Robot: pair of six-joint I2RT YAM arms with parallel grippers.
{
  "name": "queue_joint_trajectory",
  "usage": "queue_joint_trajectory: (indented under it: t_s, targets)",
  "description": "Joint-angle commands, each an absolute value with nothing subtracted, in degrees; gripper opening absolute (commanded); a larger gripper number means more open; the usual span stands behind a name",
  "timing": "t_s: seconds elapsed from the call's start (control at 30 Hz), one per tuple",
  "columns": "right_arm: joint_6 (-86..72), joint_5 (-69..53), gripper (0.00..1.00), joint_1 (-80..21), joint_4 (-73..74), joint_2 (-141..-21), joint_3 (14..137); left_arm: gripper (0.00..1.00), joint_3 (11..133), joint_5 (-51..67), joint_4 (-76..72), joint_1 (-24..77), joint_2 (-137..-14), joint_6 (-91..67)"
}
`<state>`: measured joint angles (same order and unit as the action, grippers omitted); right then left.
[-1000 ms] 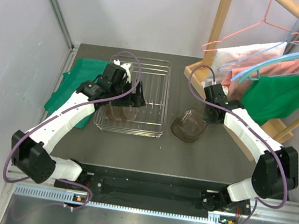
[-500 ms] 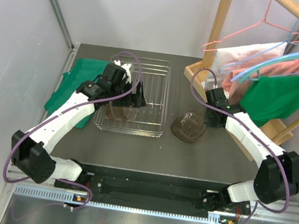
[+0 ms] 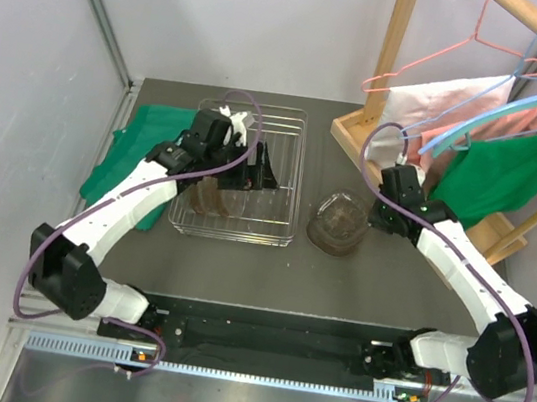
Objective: Load the plates into the dish rack
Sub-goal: Pick up the plate at the center of the board.
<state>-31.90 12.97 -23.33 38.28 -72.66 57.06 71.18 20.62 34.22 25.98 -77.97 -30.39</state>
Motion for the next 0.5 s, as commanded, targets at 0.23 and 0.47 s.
queue_joint_trajectory:
  t_s: [0.23,0.47]
  targets:
    - [-35.3,11.3,0.00,-22.9,33.1,-66.8,56.0,0.94,77.9,29.2,23.5,30.1,-88.3,-32.8]
    - [-36.1,9.5,0.00,-22.8,32.2,-65.8,56.0,0.93,81.3,31.0,20.7,32.2,-95.1,-32.7]
